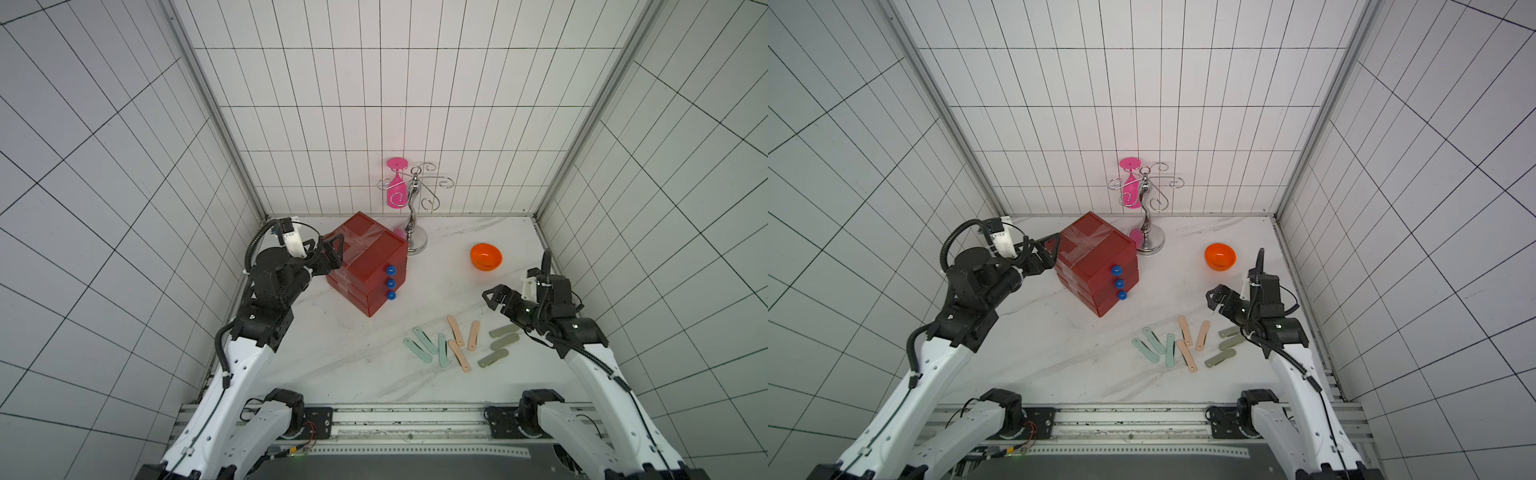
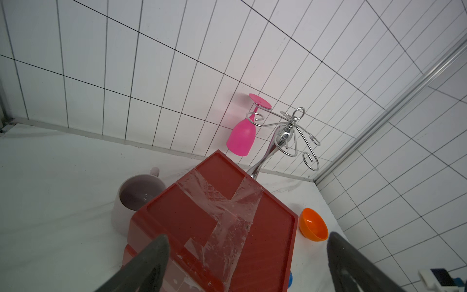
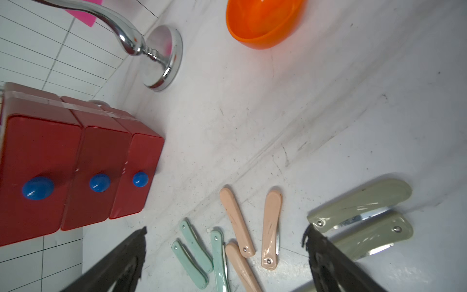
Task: Place the fruit knives into the drawer by color
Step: Open the drawer in the storage box.
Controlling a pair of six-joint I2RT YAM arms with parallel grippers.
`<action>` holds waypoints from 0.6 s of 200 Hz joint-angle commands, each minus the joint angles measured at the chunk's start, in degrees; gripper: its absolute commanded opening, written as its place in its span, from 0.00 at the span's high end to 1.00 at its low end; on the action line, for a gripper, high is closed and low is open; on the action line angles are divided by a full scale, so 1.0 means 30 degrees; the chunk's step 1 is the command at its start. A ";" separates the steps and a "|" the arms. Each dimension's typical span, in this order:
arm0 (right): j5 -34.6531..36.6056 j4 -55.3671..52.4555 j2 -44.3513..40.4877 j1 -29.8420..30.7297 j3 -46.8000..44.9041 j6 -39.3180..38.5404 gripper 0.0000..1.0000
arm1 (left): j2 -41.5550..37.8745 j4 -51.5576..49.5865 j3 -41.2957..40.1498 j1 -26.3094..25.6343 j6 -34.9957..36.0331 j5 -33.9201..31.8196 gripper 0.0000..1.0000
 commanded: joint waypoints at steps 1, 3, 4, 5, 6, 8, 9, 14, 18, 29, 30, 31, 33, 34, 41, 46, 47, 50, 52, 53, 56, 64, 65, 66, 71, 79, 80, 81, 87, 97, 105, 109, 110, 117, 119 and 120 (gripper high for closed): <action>0.0175 -0.1749 -0.0129 0.0672 0.2463 -0.0332 0.01 | 0.1009 -0.2262 0.1268 -0.1377 0.1940 -0.1079 0.02; 0.0179 -0.1749 -0.0078 0.0748 0.2516 -0.0332 0.01 | 0.1116 -0.2391 0.1387 -0.1479 0.2027 -0.1152 0.02; 0.0171 -0.1749 -0.0050 0.0790 0.2540 -0.0347 0.01 | 0.1163 -0.2481 0.1436 -0.1531 0.2081 -0.1194 0.02; 0.0166 -0.1749 -0.0036 0.0826 0.2551 -0.0354 0.01 | 0.1216 -0.2540 0.1504 -0.1586 0.2122 -0.1229 0.02; 0.0149 -0.1749 0.0000 0.0858 0.2572 -0.0358 0.01 | 0.1272 -0.2599 0.1553 -0.1628 0.2157 -0.1262 0.02; 0.0137 -0.1749 0.0064 0.0956 0.2624 -0.0361 0.01 | 0.1380 -0.2710 0.1641 -0.1733 0.2221 -0.1337 0.02; 0.0120 -0.1749 0.0123 0.0997 0.2637 -0.0376 0.01 | 0.1412 -0.2772 0.1710 -0.1774 0.2265 -0.1345 0.02; 0.0074 -0.1749 0.0360 0.1201 0.2779 -0.0405 0.01 | 0.1709 -0.3051 0.1916 -0.1961 0.2410 -0.1521 0.02; 0.0026 -0.1749 0.0558 0.1384 0.2886 -0.0441 0.01 | 0.1904 -0.3216 0.2063 -0.2073 0.2516 -0.1574 0.02; -0.0064 -0.1692 0.1249 0.1984 0.3186 -0.0580 0.01 | 0.2409 -0.3577 0.2322 -0.2109 0.2630 -0.1525 0.02; -0.0068 -0.1691 0.1331 0.2023 0.3211 -0.0603 0.01 | 0.2440 -0.3586 0.2343 -0.2109 0.2616 -0.1526 0.02; -0.0056 -0.1691 0.1402 0.2072 0.3239 -0.0599 0.01 | 0.2470 -0.3606 0.2353 -0.2109 0.2610 -0.1513 0.02; -0.0069 -0.1690 0.1498 0.2233 0.3318 -0.0619 0.01 | 0.2558 -0.3620 0.2361 -0.2109 0.2627 -0.1488 0.02; -0.0071 -0.1675 0.1588 0.2280 0.3336 -0.0637 0.01 | 0.2587 -0.3608 0.2363 -0.2109 0.2629 -0.1479 0.02; 0.0033 -0.1618 0.2003 0.2743 0.3529 -0.0663 0.01 | 0.2827 -0.3572 0.2320 -0.2109 0.2683 -0.1307 0.02; 0.0182 -0.1562 0.2279 0.3158 0.3624 -0.0692 0.01 | 0.2996 -0.3553 0.2291 -0.2109 0.2691 -0.1221 0.02; 0.0231 -0.1538 0.2329 0.3225 0.3650 -0.0703 0.01 | 0.3041 -0.3531 0.2284 -0.2109 0.2691 -0.1213 0.02; 0.0317 -0.1440 0.2487 0.3446 0.3677 -0.0686 0.01 | 0.3116 -0.3514 0.2251 -0.2131 0.2683 -0.1115 0.02; 0.0391 -0.1371 0.2561 0.3595 0.3720 -0.0699 0.01 | 0.3181 -0.3488 0.2233 -0.2137 0.2682 -0.1059 0.02; 0.0408 -0.1340 0.2602 0.3664 0.3728 -0.0706 0.01 | 0.3221 -0.3469 0.2225 -0.2138 0.2686 -0.1030 0.02; 0.0449 -0.1200 0.2749 0.3900 0.3745 -0.0734 0.01 | 0.3315 -0.3426 0.2193 -0.2139 0.2690 -0.0920 0.02; 0.0511 -0.0874 0.3097 0.4408 0.3857 -0.0731 0.01 | 0.3555 -0.3287 0.2074 -0.2139 0.2691 -0.0691 0.02; 0.0512 -0.0828 0.3134 0.4466 0.3869 -0.0722 0.01 | 0.3598 -0.3266 0.2073 -0.2139 0.2691 -0.0656 0.02; 0.0513 -0.0790 0.3153 0.4509 0.3890 -0.0703 0.01 | 0.3620 -0.3226 0.2057 -0.2139 0.2691 -0.0638 0.02; 0.0513 -0.0564 0.3389 0.4751 0.3976 -0.0657 0.00 | 0.3745 -0.3052 0.1950 -0.2142 0.2676 -0.0553 0.02; 0.0514 -0.0263 0.3650 0.5130 0.4130 -0.0565 0.00 | 0.3957 -0.2655 0.1730 -0.2139 0.2627 -0.0359 0.02; 0.0528 -0.0229 0.3689 0.5178 0.4152 -0.0551 0.00 | 0.3990 -0.2613 0.1710 -0.2139 0.2615 -0.0329 0.02; 0.0506 -0.0198 0.3723 0.5217 0.4178 -0.0544 0.00 | 0.4021 -0.2577 0.1686 -0.2139 0.2609 -0.0284 0.02; 0.0473 -0.0009 0.3953 0.5420 0.4309 -0.0440 0.00 | 0.4199 -0.2266 0.1568 -0.2139 0.2630 -0.0042 0.03; 0.0347 0.0357 0.4251 0.5762 0.4463 -0.0314 0.03 | 0.4533 -0.1967 0.1536 -0.2139 0.2629 0.0345 0.09; 0.0229 0.0622 0.4422 0.5989 0.4565 -0.0196 0.05 | 0.4807 -0.1928 0.1664 -0.2142 0.2682 0.0655 0.15; 0.0173 0.0778 0.4513 0.6115 0.4578 -0.0164 0.06 | 0.4903 -0.1941 0.1736 -0.2139 0.2732 0.0776 0.19; 0.0138 0.0804 0.4530 0.6154 0.4581 -0.0160 0.06 | 0.4932 -0.1948 0.1757 -0.2139 0.2741 0.0796 0.20; 0.0038 0.1036 0.4659 0.6311 0.4641 -0.0063 0.08 | 0.5055 -0.1926 0.1833 -0.2139 0.2699 0.0858 0.30; 0.0006 0.1094 0.4693 0.6355 0.4635 -0.0030 0.08 | 0.5072 -0.1926 0.1836 -0.2117 0.2678 0.0870 0.32; -0.0004 0.1123 0.4708 0.6377 0.4625 0.0009 0.08 | 0.5075 -0.1926 0.1836 -0.2113 0.2670 0.0887 0.33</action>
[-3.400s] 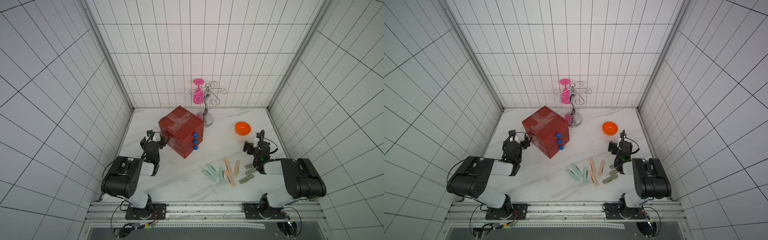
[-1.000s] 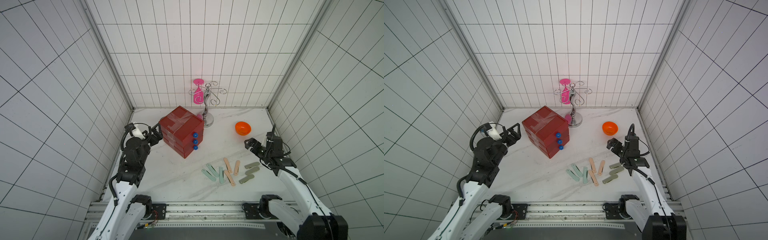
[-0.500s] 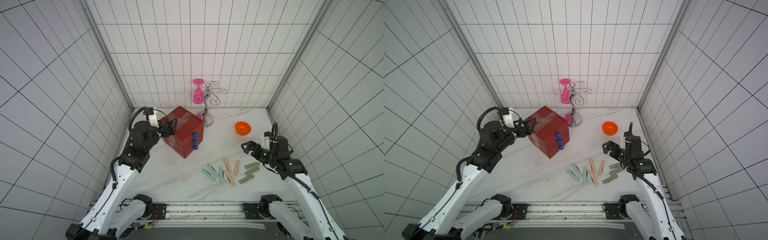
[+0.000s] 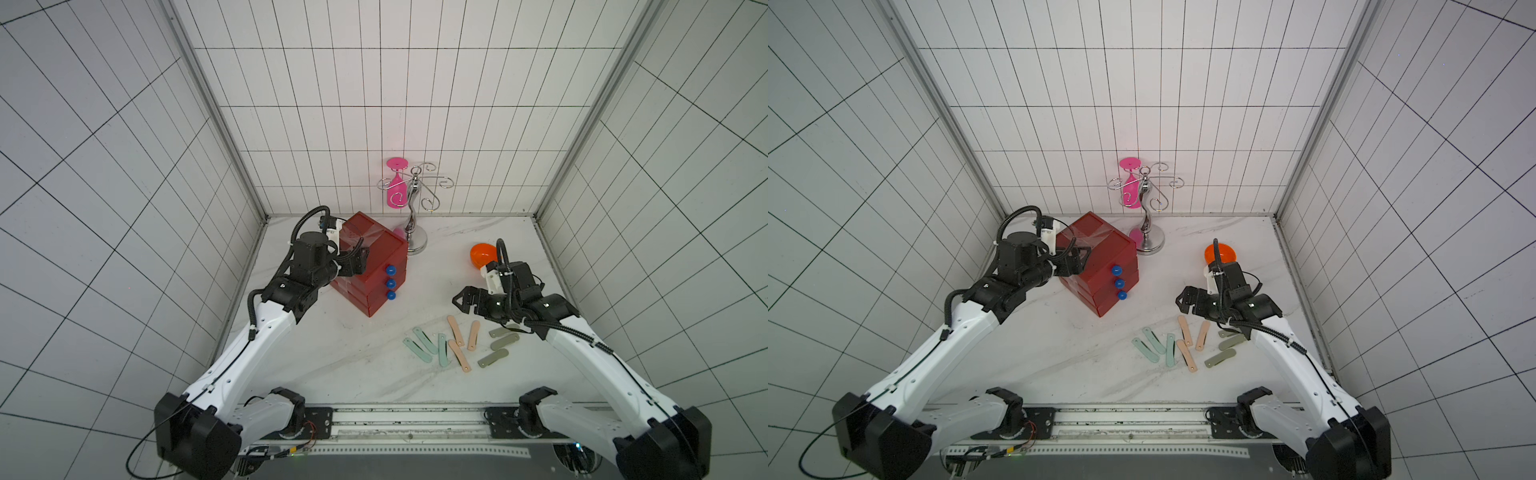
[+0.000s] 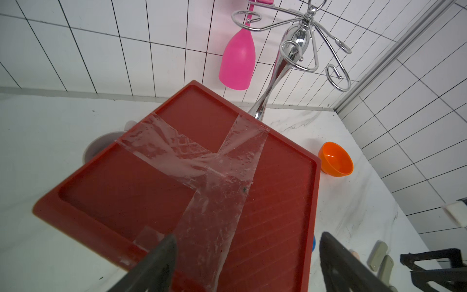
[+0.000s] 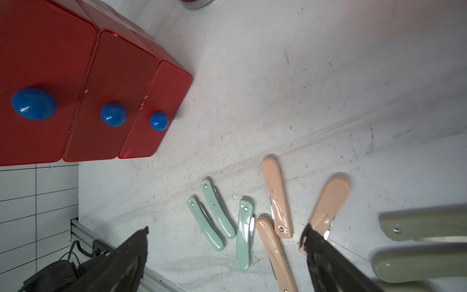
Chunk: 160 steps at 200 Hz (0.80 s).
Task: Place the fruit knives into the drawer by color
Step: Open the drawer in the storage box.
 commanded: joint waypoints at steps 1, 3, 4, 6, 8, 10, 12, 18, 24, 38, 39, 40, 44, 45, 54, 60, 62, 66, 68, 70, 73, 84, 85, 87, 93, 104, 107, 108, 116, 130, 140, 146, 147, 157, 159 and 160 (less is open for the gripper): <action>-0.0162 0.1181 0.0279 0.0639 0.2477 0.0451 0.09 | 0.0399 0.0573 0.0102 -0.0049 0.0305 0.0895 0.34; -0.0192 0.1254 0.0303 0.0684 0.2451 0.0470 0.09 | 0.0422 0.0595 0.0103 -0.0048 0.0276 0.0953 0.36; -0.0201 0.1276 0.0317 0.0696 0.2462 0.0492 0.09 | 0.0426 0.0613 0.0103 -0.0048 0.0267 0.0972 0.37; -0.0245 0.1351 0.0328 0.0742 0.2477 0.0524 0.10 | 0.0465 0.0642 0.0088 -0.0048 0.0237 0.1023 0.39; -0.0292 0.1458 0.0381 0.0776 0.2474 0.0554 0.11 | 0.0482 0.0663 0.0070 -0.0048 0.0208 0.1058 0.40; -0.0296 0.1514 0.0395 0.0799 0.2454 0.0583 0.12 | 0.0487 0.0713 0.0050 -0.0047 0.0186 0.1096 0.42; -0.0313 0.1616 0.0428 0.0841 0.2468 0.0620 0.13 | 0.0502 0.0740 0.0024 -0.0026 0.0159 0.1120 0.43; -0.0354 0.1876 0.0474 0.0923 0.2428 0.0710 0.14 | 0.0543 0.0852 -0.0063 -0.0020 0.0043 0.1257 0.52; -0.0406 0.2161 0.0552 0.1011 0.2429 0.0783 0.16 | 0.0596 0.0971 -0.0167 -0.0019 -0.0046 0.1362 0.61; -0.0379 0.2492 0.0822 0.1211 0.2569 0.0835 0.19 | 0.0801 0.1013 -0.0192 -0.0046 -0.0124 0.1651 0.74; -0.0383 0.2496 0.0855 0.1224 0.2594 0.0836 0.20 | 0.0835 0.0984 -0.0191 -0.0047 -0.0109 0.1644 0.75; -0.0385 0.2512 0.0871 0.1230 0.2606 0.0822 0.20 | 0.0852 0.0969 -0.0176 -0.0047 -0.0102 0.1654 0.76; -0.0356 0.2570 0.0951 0.1285 0.2691 0.0809 0.21 | 0.0908 0.0887 -0.0136 -0.0047 -0.0073 0.1622 0.79; -0.0357 0.2564 0.0978 0.1305 0.2713 0.0808 0.21 | 0.0933 0.0862 -0.0134 -0.0047 -0.0069 0.1600 0.80; -0.0326 0.2642 0.1220 0.1451 0.2938 0.0777 0.23 | 0.1086 0.0585 0.0017 -0.0077 -0.0011 0.1440 0.93; -0.0328 0.2634 0.1395 0.1563 0.3094 0.0750 0.23 | 0.1244 0.0346 0.0140 -0.0091 0.0073 0.1431 0.99; -0.0328 0.2643 0.1446 0.1596 0.3169 0.0750 0.24 | 0.1278 0.0260 0.0200 -0.0102 0.0101 0.1416 1.00; -0.0325 0.2635 0.1554 0.1665 0.3270 0.0735 0.24 | 0.1367 0.0065 0.0349 -0.0117 0.0148 0.1380 1.00; -0.0306 0.2643 0.1604 0.1710 0.3331 0.0709 0.24 | 0.1440 -0.0067 0.0420 -0.0145 0.0164 0.1338 1.00; -0.0293 0.2660 0.1653 0.1735 0.3405 0.0717 0.24 | 0.1488 -0.0129 0.0504 -0.0160 0.0168 0.1342 1.00; -0.0269 0.2662 0.1738 0.1778 0.3490 0.0694 0.24 | 0.1547 -0.0291 0.0651 -0.0164 0.0195 0.1335 1.00; -0.0211 0.2781 0.2031 0.2030 0.3764 0.0686 0.24 | 0.1936 -0.1023 0.1360 -0.0274 0.0339 0.1306 1.00; -0.0211 0.2787 0.2060 0.2043 0.3792 0.0688 0.24 | 0.1974 -0.1104 0.1434 -0.0278 0.0356 0.1295 1.00; -0.0189 0.2806 0.2133 0.2075 0.3827 0.0690 0.24 | 0.2039 -0.1282 0.1593 -0.0303 0.0392 0.1258 1.00; -0.0174 0.2840 0.2314 0.2184 0.4013 0.0690 0.24 | 0.2264 -0.1745 0.2055 -0.0404 0.0489 0.1054 1.00; -0.0083 0.2872 0.2703 0.2439 0.4340 0.0749 0.24 | 0.2657 -0.2381 0.2803 -0.0536 0.0595 0.0789 1.00; -0.0067 0.2857 0.2817 0.2489 0.4456 0.0735 0.24 | 0.2744 -0.2510 0.2945 -0.0559 0.0585 0.0765 1.00; -0.0051 0.2854 0.2863 0.2522 0.4489 0.0742 0.24 | 0.2788 -0.2550 0.2974 -0.0567 0.0582 0.0761 1.00; 0.0020 0.2798 0.3171 0.2716 0.4758 0.0708 0.24 | 0.2989 -0.2676 0.3193 -0.0626 0.0579 0.0775 1.00; 0.0158 0.2658 0.3717 0.3055 0.5349 0.0644 0.24 | 0.3298 -0.2679 0.3237 -0.0734 0.0611 0.0737 1.00; 0.0255 0.2531 0.4061 0.3262 0.5748 0.0583 0.24 | 0.3440 -0.2780 0.3183 -0.0808 0.0745 0.0551 1.00; 0.0332 0.2470 0.4256 0.3345 0.5958 0.0603 0.24 | 0.3523 -0.2825 0.3106 -0.0809 0.0795 0.0445 1.00; 0.0339 0.2455 0.4286 0.3375 0.5987 0.0603 0.24 | 0.3529 -0.2840 0.3084 -0.0809 0.0804 0.0425 1.00; 0.0373 0.2457 0.4574 0.3510 0.6294 0.0647 0.24 | 0.3573 -0.2825 0.2864 -0.0824 0.0870 0.0213 1.00; 0.0389 0.2452 0.4636 0.3533 0.6350 0.0658 0.24 | 0.3566 -0.2825 0.2800 -0.0813 0.0894 0.0130 1.00; 0.0396 0.2461 0.4666 0.3557 0.6374 0.0660 0.24 | 0.3565 -0.2825 0.2784 -0.0811 0.0898 0.0092 1.00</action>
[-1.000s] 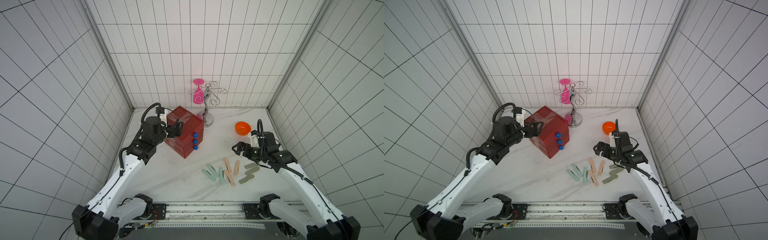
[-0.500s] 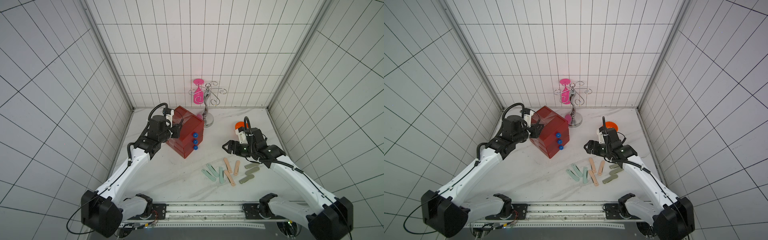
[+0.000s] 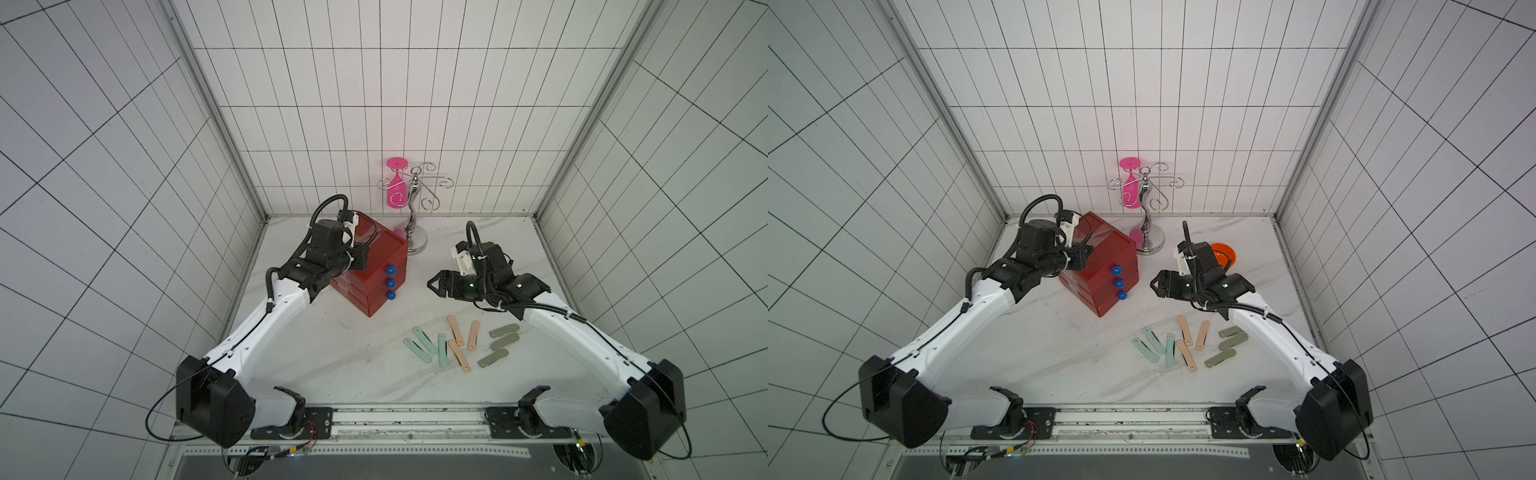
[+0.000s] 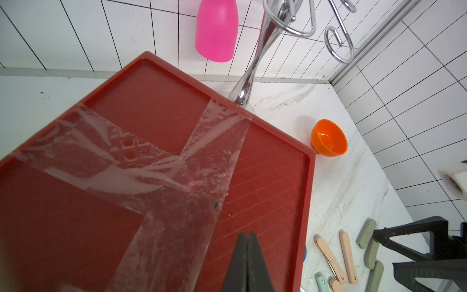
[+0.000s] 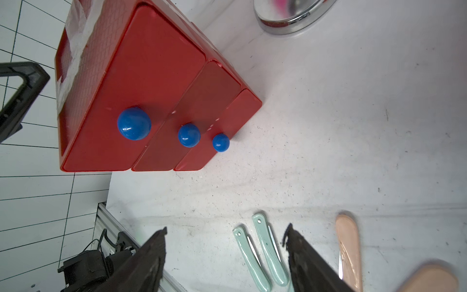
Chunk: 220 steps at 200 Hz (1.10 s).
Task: Place the fruit knives into the drawer by color
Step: Open the drawer in the storage box.
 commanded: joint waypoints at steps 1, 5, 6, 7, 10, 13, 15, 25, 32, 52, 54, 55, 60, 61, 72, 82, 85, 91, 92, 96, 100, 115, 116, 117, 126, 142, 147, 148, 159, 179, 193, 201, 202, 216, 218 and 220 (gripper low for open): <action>0.0488 -0.0128 0.0543 0.0457 0.2612 0.0173 0.24 | 0.0425 -0.0691 -0.0080 -0.0089 0.0477 -0.0750 1.00; 0.0528 -0.0103 0.0672 0.0524 0.2703 0.0227 0.24 | 0.0414 -0.0705 -0.0203 -0.0088 0.0479 -0.0870 1.00; 0.0524 -0.0091 0.0688 0.0533 0.2715 0.0244 0.24 | 0.0412 -0.0698 -0.0226 -0.0088 0.0479 -0.0900 1.00; 0.0523 -0.0071 0.0726 0.0538 0.2735 0.0253 0.24 | 0.0411 -0.0694 -0.0252 -0.0088 0.0479 -0.0945 1.00; 0.0499 -0.0016 0.0817 0.0571 0.2790 0.0304 0.24 | 0.0432 -0.0728 -0.0315 -0.0088 0.0457 -0.1020 1.00; 0.0481 0.0023 0.0924 0.0619 0.2837 0.0380 0.25 | 0.0467 -0.0791 -0.0312 -0.0088 0.0414 -0.1044 1.00; 0.0452 0.0078 0.0964 0.0642 0.2871 0.0416 0.25 | 0.0475 -0.0818 -0.0308 -0.0088 0.0397 -0.1032 1.00; 0.0253 0.0481 0.1236 0.0725 0.2928 0.0646 0.26 | 0.0551 -0.0867 -0.0278 -0.0088 0.0449 -0.0906 1.00; 0.0074 0.0822 0.1419 0.0826 0.2909 0.0873 0.26 | 0.0559 -0.0881 -0.0303 -0.0088 0.0420 -0.1024 1.00; -0.0340 0.1787 0.1888 0.1079 0.2815 0.1408 0.28 | 0.0617 -0.0954 -0.0358 -0.0073 0.0252 -0.1460 1.00; -0.0339 0.1881 0.1931 0.1087 0.2815 0.1464 0.28 | 0.0615 -0.0954 -0.0357 -0.0084 0.0217 -0.1473 1.00; -0.0334 0.1911 0.1947 0.1107 0.2829 0.1492 0.28 | 0.0644 -0.0969 -0.0361 -0.0086 0.0187 -0.1495 1.00; -0.0360 0.2083 0.2028 0.1154 0.2804 0.1592 0.28 | 0.0671 -0.0983 -0.0409 -0.0088 0.0144 -0.1515 1.00; -0.0388 0.2115 0.2025 0.1156 0.2809 0.1615 0.28 | 0.0672 -0.0969 -0.0416 -0.0088 0.0136 -0.1516 1.00; -0.0445 0.2575 0.2203 0.1257 0.2764 0.1819 0.28 | 0.0789 -0.0976 -0.0533 -0.0084 0.0047 -0.1429 1.00; -0.0489 0.2828 0.2401 0.1318 0.2811 0.1956 0.28 | 0.0950 -0.1165 -0.0528 -0.0088 0.0036 -0.1397 1.00; -0.0521 0.2917 0.2451 0.1331 0.2840 0.2008 0.29 | 0.0968 -0.1222 -0.0514 -0.0084 0.0039 -0.1385 1.00; -0.0590 0.3036 0.2584 0.1378 0.2916 0.2069 0.29 | 0.1036 -0.1368 -0.0458 -0.0084 0.0039 -0.1453 1.00; -0.0606 0.3045 0.2596 0.1385 0.2924 0.2088 0.29 | 0.1060 -0.1381 -0.0456 -0.0086 0.0054 -0.1470 1.00; -0.0652 0.3137 0.2698 0.1391 0.2971 0.2132 0.29 | 0.1075 -0.1457 -0.0412 -0.0088 0.0042 -0.1508 1.00; -0.0702 0.3238 0.2790 0.1427 0.3022 0.2184 0.29 | 0.1096 -0.1520 -0.0396 -0.0088 0.0082 -0.1556 1.00; -0.0838 0.3601 0.3149 0.1512 0.3187 0.2439 0.29 | 0.1109 -0.1599 -0.0395 -0.0084 0.0112 -0.1772 1.00; -0.0862 0.3621 0.3172 0.1525 0.3191 0.2463 0.29 | 0.1096 -0.1599 -0.0395 -0.0086 0.0120 -0.1776 1.00; -0.0903 0.3646 0.3198 0.1532 0.3208 0.2476 0.29 | 0.1075 -0.1599 -0.0395 -0.0072 0.0124 -0.1778 1.00; -0.1002 0.3936 0.3430 0.1601 0.3276 0.2660 0.30 | 0.1027 -0.1599 -0.0411 -0.0088 0.0129 -0.1780 1.00; -0.1279 0.4516 0.3876 0.1657 0.3445 0.2926 0.31 | 0.1020 -0.1599 -0.0424 -0.0086 0.0142 -0.1766 1.00; -0.1424 0.4786 0.4057 0.1682 0.3458 0.3057 0.32 | 0.1003 -0.1599 -0.0424 -0.0068 0.0131 -0.1765 1.00; -0.1433 0.4858 0.4080 0.1683 0.3459 0.3095 0.32 | 0.1014 -0.1599 -0.0424 -0.0063 0.0129 -0.1758 1.00; -0.1818 0.5653 0.4369 0.1736 0.3402 0.3425 0.34 | 0.0999 -0.1599 -0.0424 -0.0059 0.0157 -0.1720 1.00; -0.1989 0.6788 0.4846 0.1911 0.3343 0.3868 0.37 | 0.0916 -0.1611 -0.0454 -0.0040 0.0157 -0.1751 1.00; -0.2029 0.7488 0.5108 0.2028 0.3269 0.4158 0.38 | 0.0865 -0.1619 -0.0512 -0.0040 0.0186 -0.1835 1.00; -0.2131 0.7993 0.5251 0.2091 0.3203 0.4279 0.39 | 0.0834 -0.1628 -0.0530 -0.0030 0.0164 -0.1846 1.00; -0.2186 0.8127 0.5276 0.2109 0.3175 0.4291 0.39 | 0.0842 -0.1628 -0.0521 -0.0044 0.0160 -0.1842 1.00; -0.2439 0.9015 0.5460 0.2204 0.2960 0.4562 0.41 | 0.0792 -0.1657 -0.0527 -0.0029 0.0214 -0.1819 1.00; -0.2460 0.9181 0.5475 0.2225 0.2924 0.4603 0.41 | 0.0791 -0.1657 -0.0530 -0.0029 0.0208 -0.1834 1.00; -0.2480 0.9318 0.5486 0.2237 0.2878 0.4635 0.41 | 0.0798 -0.1658 -0.0539 -0.0029 0.0206 -0.1838 1.00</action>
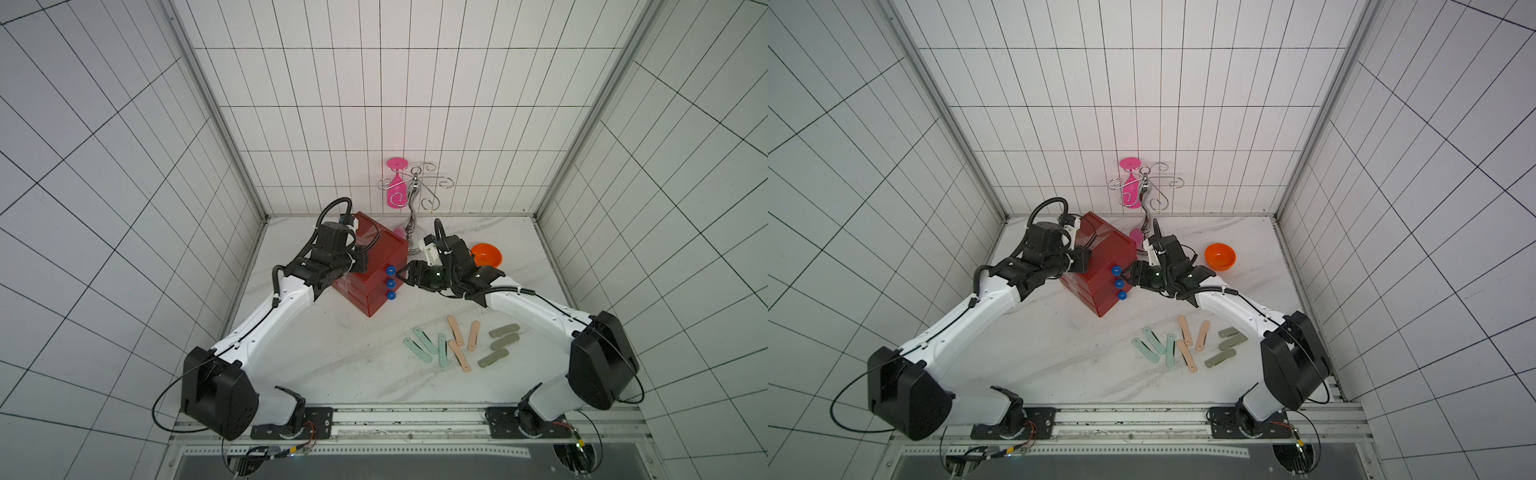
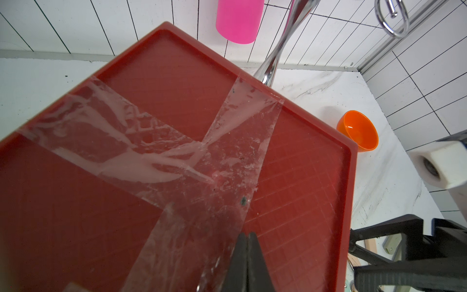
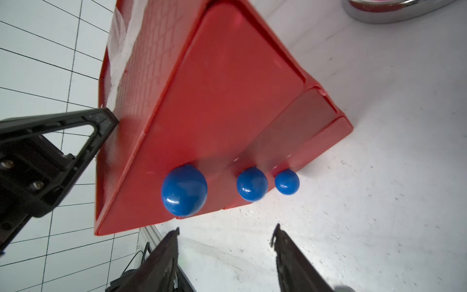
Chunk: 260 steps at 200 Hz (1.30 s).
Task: Place the fruit knives into the drawer by color
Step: Open the drawer in the storage box.
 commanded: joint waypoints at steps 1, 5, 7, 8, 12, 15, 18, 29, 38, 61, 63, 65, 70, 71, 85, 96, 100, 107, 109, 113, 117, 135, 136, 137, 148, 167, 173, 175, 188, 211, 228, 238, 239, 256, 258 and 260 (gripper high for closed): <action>-0.0674 0.2480 0.0274 0.0360 0.1528 0.0996 0.41 | 0.0138 -0.1250 -0.0380 0.0014 0.0152 -0.0381 1.00; -0.0675 0.2710 0.0307 0.0375 0.1447 0.1059 0.41 | 0.0135 -0.1250 -0.0381 0.0014 0.0142 -0.0421 1.00; -0.0681 0.2829 0.0313 0.0398 0.1429 0.1074 0.41 | 0.0149 -0.1250 -0.0381 0.0007 0.0153 -0.0424 1.00; -0.0682 0.2854 0.0314 0.0402 0.1426 0.1091 0.41 | 0.0142 -0.1250 -0.0381 0.0011 0.0155 -0.0425 1.00; -0.0655 0.2982 0.0357 0.0431 0.1397 0.1135 0.41 | 0.0135 -0.1250 -0.0372 0.0014 0.0157 -0.0413 1.00; -0.0654 0.3020 0.0397 0.0457 0.1416 0.1174 0.41 | 0.0135 -0.1250 -0.0365 0.0014 0.0157 -0.0417 1.00; -0.0628 0.3062 0.0449 0.0463 0.1451 0.1168 0.41 | 0.0135 -0.1250 -0.0379 0.0014 0.0157 -0.0409 1.00; -0.0635 0.3026 0.0671 0.0504 0.1588 0.1196 0.41 | 0.0151 -0.1257 -0.0411 0.0014 0.0157 -0.0400 1.00; -0.0691 0.3063 0.0829 0.0523 0.1678 0.1255 0.42 | 0.0175 -0.1250 -0.0363 0.0014 0.0148 -0.0353 1.00; -0.0785 0.3113 0.1146 0.0604 0.1902 0.1284 0.43 | 0.0195 -0.1279 -0.0381 0.0014 0.0157 -0.0294 1.00; -0.0796 0.3113 0.1182 0.0602 0.1945 0.1284 0.43 | 0.0201 -0.1279 -0.0381 0.0014 0.0157 -0.0305 1.00; -0.0792 0.3113 0.1205 0.0601 0.1949 0.1284 0.43 | 0.0203 -0.1279 -0.0389 0.0014 0.0157 -0.0300 1.00; -0.0824 0.3113 0.1289 0.0591 0.2019 0.1284 0.44 | 0.0195 -0.1279 -0.0374 0.0014 0.0151 -0.0273 1.00; -0.0827 0.3113 0.1285 0.0601 0.2028 0.1284 0.44 | 0.0194 -0.1279 -0.0378 0.0014 0.0154 -0.0262 1.00; -0.0866 0.3084 0.1498 0.0609 0.2198 0.1285 0.46 | 0.0177 -0.1279 -0.0381 0.0022 0.0149 -0.0250 1.00; -0.0887 0.3100 0.1615 0.0592 0.2299 0.1285 0.47 | 0.0220 -0.1264 -0.0382 0.0041 0.0153 -0.0235 1.00; -0.0862 0.3085 0.1654 0.0604 0.2343 0.1266 0.47 | 0.0222 -0.1278 -0.0389 0.0043 0.0157 -0.0192 1.00; -0.0878 0.3084 0.1700 0.0584 0.2429 0.1227 0.47 | 0.0230 -0.1279 -0.0383 0.0044 0.0138 -0.0166 1.00; -0.0885 0.3084 0.1730 0.0597 0.2443 0.1204 0.47 | 0.0224 -0.1279 -0.0382 0.0036 0.0138 -0.0163 1.00; -0.0888 0.3084 0.1767 0.0604 0.2490 0.1197 0.47 | 0.0225 -0.1279 -0.0381 0.0043 0.0156 -0.0129 1.00; -0.0880 0.3084 0.1815 0.0607 0.2546 0.1196 0.47 | 0.0225 -0.1279 -0.0367 0.0044 0.0153 -0.0132 1.00; -0.0924 0.3037 0.2011 0.0602 0.2782 0.1123 0.48 | 0.0252 -0.1279 -0.0367 0.0044 0.0155 -0.0074 1.00; -0.0921 0.3031 0.2012 0.0606 0.2791 0.1116 0.48 | 0.0252 -0.1279 -0.0359 0.0044 0.0156 -0.0074 1.00; -0.0919 0.3028 0.2042 0.0609 0.2810 0.1127 0.48 | 0.0267 -0.1279 -0.0370 0.0044 0.0156 -0.0074 1.00; -0.0923 0.3026 0.2145 0.0609 0.2937 0.1102 0.48 | 0.0284 -0.1301 -0.0380 0.0044 0.0156 -0.0019 1.00; -0.0942 0.2998 0.2348 0.0554 0.3226 0.0994 0.50 | 0.0330 -0.1294 -0.0399 0.0043 0.0156 0.0014 1.00; -0.0937 0.2953 0.2443 0.0554 0.3339 0.0969 0.50 | 0.0325 -0.1299 -0.0368 0.0044 0.0157 0.0036 1.00; -0.0937 0.2920 0.2465 0.0553 0.3374 0.0964 0.50 | 0.0336 -0.1306 -0.0378 0.0044 0.0142 0.0041 1.00; -0.0997 0.2824 0.2681 0.0560 0.3653 0.0879 0.50 | 0.0311 -0.1293 -0.0379 0.0044 0.0157 0.0071 1.00; -0.1019 0.2618 0.3054 0.0495 0.4097 0.0702 0.50 | 0.0340 -0.1301 -0.0382 0.0058 0.0155 0.0109 1.00; -0.1066 0.2530 0.3330 0.0390 0.4389 0.0574 0.51 | 0.0376 -0.1304 -0.0363 0.0071 0.0156 0.0215 1.00; -0.1086 0.2527 0.3452 0.0317 0.4494 0.0600 0.51 | 0.0399 -0.1290 -0.0379 0.0062 0.0139 0.0219 1.00; -0.1075 0.2527 0.3465 0.0303 0.4511 0.0605 0.51 | 0.0399 -0.1299 -0.0380 0.0067 0.0148 0.0234 1.00; -0.1121 0.2556 0.3598 0.0145 0.4644 0.0608 0.51 | 0.0477 -0.1290 -0.0377 0.0073 0.0156 0.0248 1.00; -0.1122 0.2557 0.3611 0.0121 0.4667 0.0602 0.51 | 0.0462 -0.1304 -0.0373 0.0073 0.0157 0.0270 1.00; -0.1144 0.2557 0.3614 0.0115 0.4673 0.0608 0.51 | 0.0458 -0.1307 -0.0364 0.0073 0.0157 0.0298 1.00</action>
